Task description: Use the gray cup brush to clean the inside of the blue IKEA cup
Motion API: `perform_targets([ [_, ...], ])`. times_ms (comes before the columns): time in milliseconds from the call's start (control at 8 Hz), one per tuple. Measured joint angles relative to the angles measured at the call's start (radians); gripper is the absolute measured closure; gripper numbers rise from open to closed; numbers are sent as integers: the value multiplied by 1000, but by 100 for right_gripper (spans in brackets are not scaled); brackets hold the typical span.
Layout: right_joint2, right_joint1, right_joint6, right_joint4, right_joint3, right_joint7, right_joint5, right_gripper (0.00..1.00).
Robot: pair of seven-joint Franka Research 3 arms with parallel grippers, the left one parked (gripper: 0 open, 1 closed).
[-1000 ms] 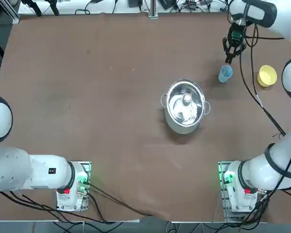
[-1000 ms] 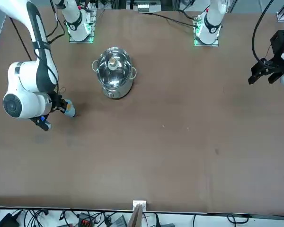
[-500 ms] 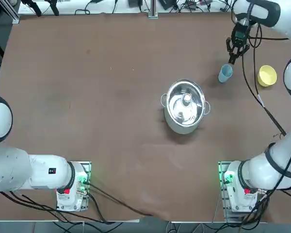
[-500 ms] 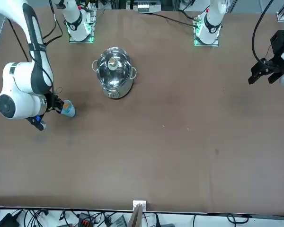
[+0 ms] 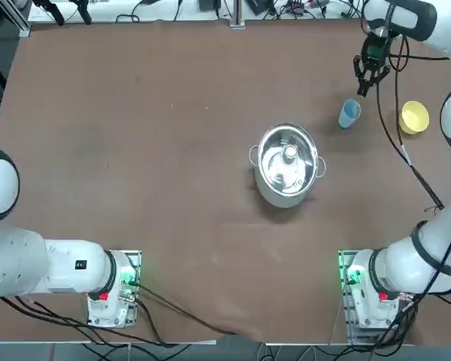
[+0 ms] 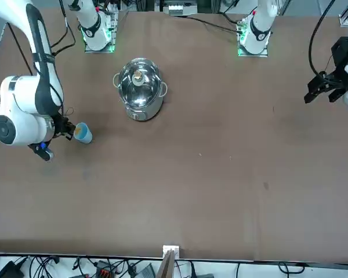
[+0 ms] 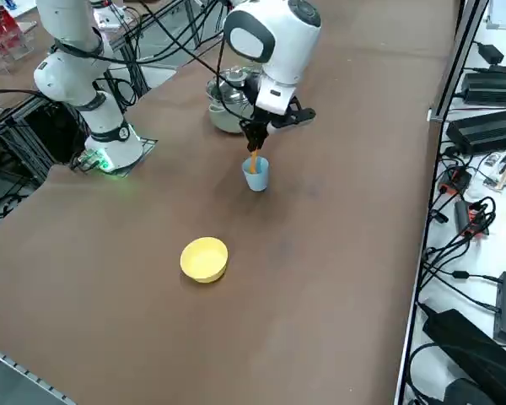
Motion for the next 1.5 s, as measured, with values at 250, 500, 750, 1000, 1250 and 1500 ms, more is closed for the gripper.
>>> perform_targets([
  [250, 8, 2, 0, 20, 3, 0, 2, 97],
  [500, 26, 6, 0, 43, 10, 1, 15, 97],
  [750, 37, 12, 1, 51, 14, 1, 31, 97],
  [1000, 41, 27, 0, 53, 17, 29, 32, 97],
  [1250, 42, 50, -8, 53, 18, 57, 32, 97],
  [1500, 42, 51, -30, 53, 12, 60, 31, 97],
])
